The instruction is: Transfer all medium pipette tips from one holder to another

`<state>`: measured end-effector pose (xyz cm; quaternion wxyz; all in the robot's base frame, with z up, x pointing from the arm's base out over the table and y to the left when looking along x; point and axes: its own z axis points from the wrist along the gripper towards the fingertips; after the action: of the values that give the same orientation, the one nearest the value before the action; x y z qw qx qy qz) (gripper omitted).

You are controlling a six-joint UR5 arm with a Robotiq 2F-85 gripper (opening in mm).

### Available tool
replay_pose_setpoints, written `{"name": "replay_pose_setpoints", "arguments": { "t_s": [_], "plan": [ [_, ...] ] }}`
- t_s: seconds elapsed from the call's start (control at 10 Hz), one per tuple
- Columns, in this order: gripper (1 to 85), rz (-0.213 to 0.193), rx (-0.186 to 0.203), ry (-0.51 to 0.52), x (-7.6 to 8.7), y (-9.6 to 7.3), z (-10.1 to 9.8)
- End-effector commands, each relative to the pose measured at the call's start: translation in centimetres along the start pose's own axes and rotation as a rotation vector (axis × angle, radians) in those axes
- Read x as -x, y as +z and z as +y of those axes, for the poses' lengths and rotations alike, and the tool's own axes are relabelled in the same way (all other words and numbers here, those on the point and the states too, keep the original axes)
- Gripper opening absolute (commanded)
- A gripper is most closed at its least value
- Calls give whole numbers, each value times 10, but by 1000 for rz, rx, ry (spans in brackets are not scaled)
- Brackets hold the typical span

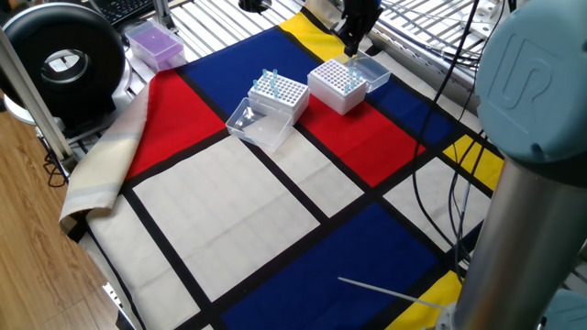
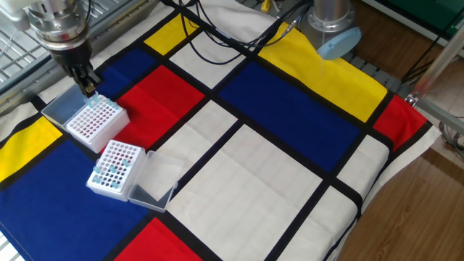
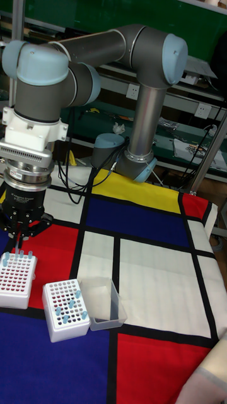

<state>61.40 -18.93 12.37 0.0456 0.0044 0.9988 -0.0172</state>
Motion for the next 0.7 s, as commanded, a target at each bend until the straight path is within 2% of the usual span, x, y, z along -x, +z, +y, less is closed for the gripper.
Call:
{"name": "replay_pose_setpoints", "arguments": {
  "t_s": [0.0, 0.6],
  "plan": [
    [17, -18, 9, 10, 3, 5, 4],
    [17, -33, 10, 13, 4, 10, 6]
  ]
}}
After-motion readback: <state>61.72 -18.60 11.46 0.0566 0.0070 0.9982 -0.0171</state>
